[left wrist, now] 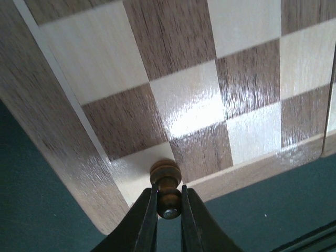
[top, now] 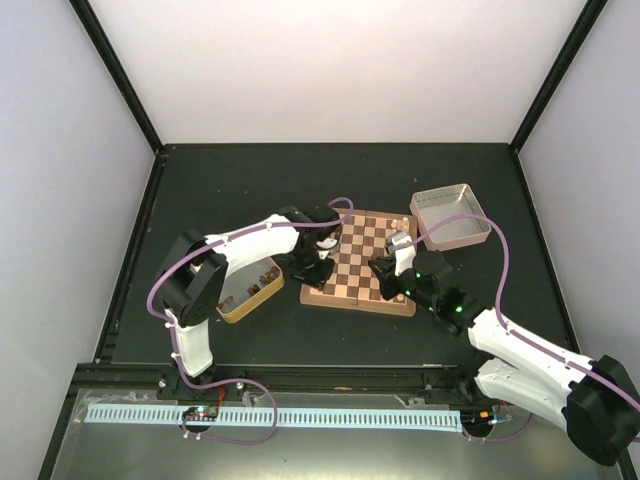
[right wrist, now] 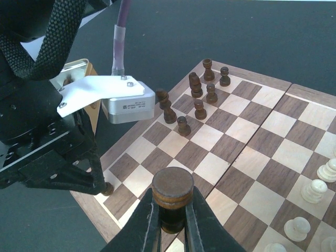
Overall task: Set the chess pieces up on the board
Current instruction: Pick up the chess piece from the chessboard, then place the chess piece on the chessboard.
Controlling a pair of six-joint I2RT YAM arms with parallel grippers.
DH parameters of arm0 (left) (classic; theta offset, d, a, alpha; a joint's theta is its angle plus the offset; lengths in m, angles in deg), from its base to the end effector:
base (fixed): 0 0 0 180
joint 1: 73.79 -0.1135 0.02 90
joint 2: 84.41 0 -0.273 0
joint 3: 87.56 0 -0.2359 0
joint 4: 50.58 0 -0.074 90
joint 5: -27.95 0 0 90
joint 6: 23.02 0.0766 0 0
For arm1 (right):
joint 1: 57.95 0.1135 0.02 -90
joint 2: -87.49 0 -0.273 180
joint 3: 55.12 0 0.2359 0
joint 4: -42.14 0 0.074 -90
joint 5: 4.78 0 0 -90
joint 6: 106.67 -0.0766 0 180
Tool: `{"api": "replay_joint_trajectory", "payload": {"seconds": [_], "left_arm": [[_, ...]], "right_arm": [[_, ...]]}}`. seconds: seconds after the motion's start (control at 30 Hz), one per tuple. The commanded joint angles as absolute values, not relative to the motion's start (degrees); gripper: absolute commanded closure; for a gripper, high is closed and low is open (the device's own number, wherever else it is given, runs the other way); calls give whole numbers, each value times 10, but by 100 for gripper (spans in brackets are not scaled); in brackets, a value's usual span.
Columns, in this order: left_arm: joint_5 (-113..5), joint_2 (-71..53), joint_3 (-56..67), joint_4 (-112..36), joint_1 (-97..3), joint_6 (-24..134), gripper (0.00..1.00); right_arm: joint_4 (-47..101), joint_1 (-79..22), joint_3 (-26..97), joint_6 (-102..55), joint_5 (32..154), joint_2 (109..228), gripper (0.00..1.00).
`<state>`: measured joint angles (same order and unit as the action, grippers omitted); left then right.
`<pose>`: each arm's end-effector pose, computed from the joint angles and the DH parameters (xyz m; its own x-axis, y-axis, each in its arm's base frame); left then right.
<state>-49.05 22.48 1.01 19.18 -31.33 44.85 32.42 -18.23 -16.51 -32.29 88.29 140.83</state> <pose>0.2385 -0.2416 0.1637 -0.9340 0.3571 0.0073 0.3452 0.9076 -0.2390 0.1682 0.1451 0.2102 -0.4885 -0.0563 -0.8707 -0.5649 0.7809 0.2665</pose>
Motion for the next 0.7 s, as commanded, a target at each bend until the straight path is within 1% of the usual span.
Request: {"api": "replay_joint_trajectory", "payload": {"seconds": [0.0,0.17,0.67], "left_arm": [[-529,238,-31,176,-310,438,94],[-569,260,-73,180,-310,430,94],[-610,322,-143,174,-310,409,93]], "right_arm": [[333,-184,-174,-330,872,1402,97],[337,-184,-175,-332,874,1405,97],[345,-184,-181,-336,877,1414,97]]}}
